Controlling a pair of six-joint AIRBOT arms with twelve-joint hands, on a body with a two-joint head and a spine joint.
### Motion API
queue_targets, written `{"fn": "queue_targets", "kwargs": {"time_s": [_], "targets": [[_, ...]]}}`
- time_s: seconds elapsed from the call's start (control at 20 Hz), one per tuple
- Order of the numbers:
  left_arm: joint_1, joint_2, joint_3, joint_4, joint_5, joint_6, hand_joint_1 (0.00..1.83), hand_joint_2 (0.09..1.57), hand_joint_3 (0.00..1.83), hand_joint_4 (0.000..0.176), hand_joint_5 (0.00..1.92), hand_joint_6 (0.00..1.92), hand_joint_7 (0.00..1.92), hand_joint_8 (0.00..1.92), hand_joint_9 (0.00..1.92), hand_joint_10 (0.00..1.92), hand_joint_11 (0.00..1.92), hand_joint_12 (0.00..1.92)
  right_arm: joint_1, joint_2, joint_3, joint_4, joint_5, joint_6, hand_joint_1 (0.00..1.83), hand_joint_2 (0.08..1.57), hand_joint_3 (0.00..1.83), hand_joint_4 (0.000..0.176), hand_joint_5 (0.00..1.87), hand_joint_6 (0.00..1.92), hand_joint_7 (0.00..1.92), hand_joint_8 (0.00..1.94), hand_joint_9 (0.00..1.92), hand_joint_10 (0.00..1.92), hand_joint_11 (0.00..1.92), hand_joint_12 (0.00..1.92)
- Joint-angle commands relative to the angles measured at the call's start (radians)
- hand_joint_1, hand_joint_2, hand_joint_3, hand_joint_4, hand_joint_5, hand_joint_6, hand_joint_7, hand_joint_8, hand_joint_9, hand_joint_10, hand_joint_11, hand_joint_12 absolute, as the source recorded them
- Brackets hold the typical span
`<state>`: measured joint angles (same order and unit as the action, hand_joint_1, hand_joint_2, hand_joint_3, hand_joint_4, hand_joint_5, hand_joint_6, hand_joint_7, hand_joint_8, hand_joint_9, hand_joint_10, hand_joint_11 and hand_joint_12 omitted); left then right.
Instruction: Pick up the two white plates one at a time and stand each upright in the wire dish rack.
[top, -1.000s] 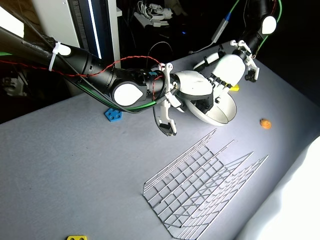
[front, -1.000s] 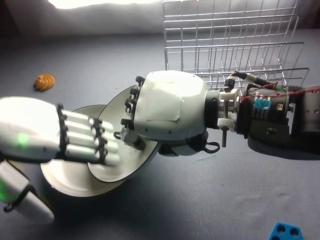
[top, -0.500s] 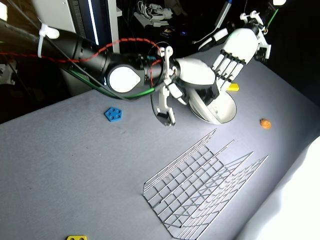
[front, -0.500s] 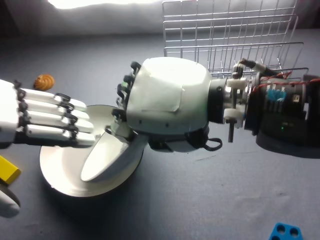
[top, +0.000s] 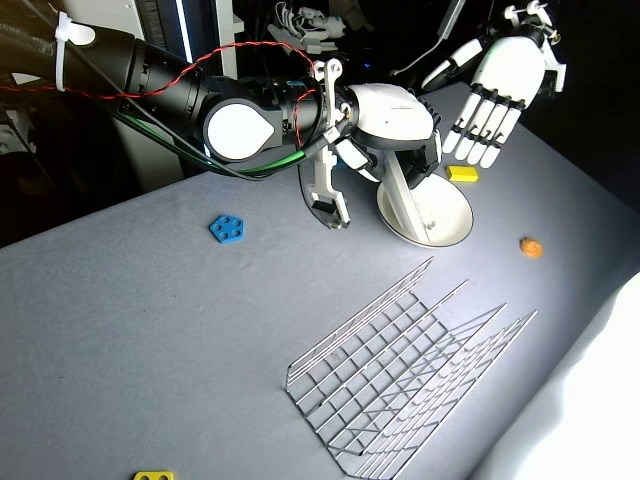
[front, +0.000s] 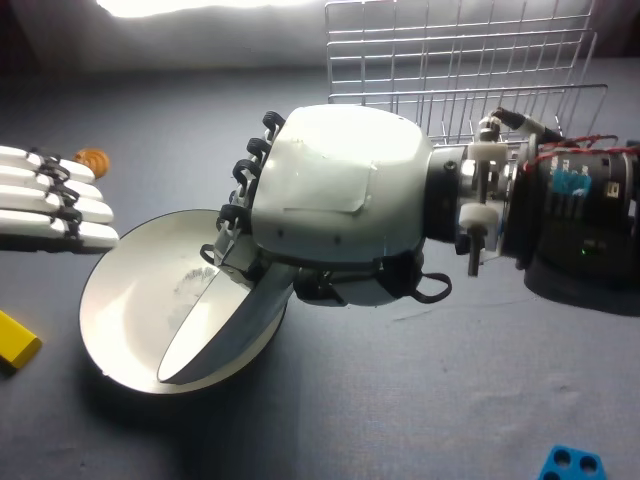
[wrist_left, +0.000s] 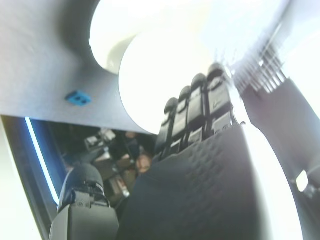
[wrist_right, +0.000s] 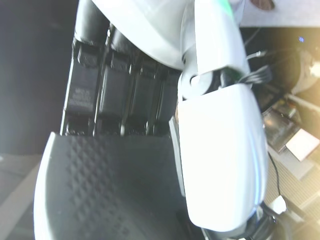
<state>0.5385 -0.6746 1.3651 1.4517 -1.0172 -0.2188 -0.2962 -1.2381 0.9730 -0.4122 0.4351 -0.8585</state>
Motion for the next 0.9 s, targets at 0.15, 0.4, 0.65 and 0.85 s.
{"fn": "queue_targets", "kwargs": {"time_s": [0.15, 0.4, 0.65, 0.85], "targets": [[0.001, 0.005, 0.018, -0.063, -0.04, -0.006, 0.0, 1.05, 0.0, 0.0, 0.0, 0.0, 0.0, 0.0, 0.0, 0.0, 0.0, 0.0, 0.073, 0.025, -0.006, 0.02, 0.086, 0.187, 1.38, 1.07, 0.0, 0.0, 0.99, 0.96, 1.09, 0.69, 1.02, 1.02, 0.95, 1.02], [0.013, 0.007, 0.029, -0.062, -0.058, -0.006, 0.0, 1.06, 0.0, 0.0, 0.0, 0.0, 0.0, 0.0, 0.0, 0.0, 0.0, 0.0, 0.13, 0.052, -0.006, 0.019, 0.013, 0.402, 1.38, 1.1, 0.0, 0.0, 0.95, 1.03, 1.02, 0.82, 0.98, 1.09, 0.92, 1.1], [0.028, -0.002, 0.057, -0.062, -0.059, -0.006, 0.0, 1.06, 0.0, 0.0, 0.0, 0.0, 0.0, 0.0, 0.0, 0.0, 0.0, 0.0, 0.179, 0.091, -0.006, 0.019, -0.022, 0.62, 1.39, 1.06, 0.0, 0.0, 1.02, 0.92, 1.14, 0.61, 1.05, 0.97, 0.98, 0.98], [0.032, -0.012, 0.078, -0.062, -0.06, -0.006, 0.0, 1.05, 0.0, 0.0, 0.0, 0.0, 0.0, 0.0, 0.0, 0.0, 0.0, 0.0, 0.21, 0.119, -0.006, 0.007, -0.024, 0.732, 1.38, 1.09, 0.0, 0.0, 0.97, 1.0, 1.04, 0.79, 0.99, 1.06, 0.92, 1.06]]}}
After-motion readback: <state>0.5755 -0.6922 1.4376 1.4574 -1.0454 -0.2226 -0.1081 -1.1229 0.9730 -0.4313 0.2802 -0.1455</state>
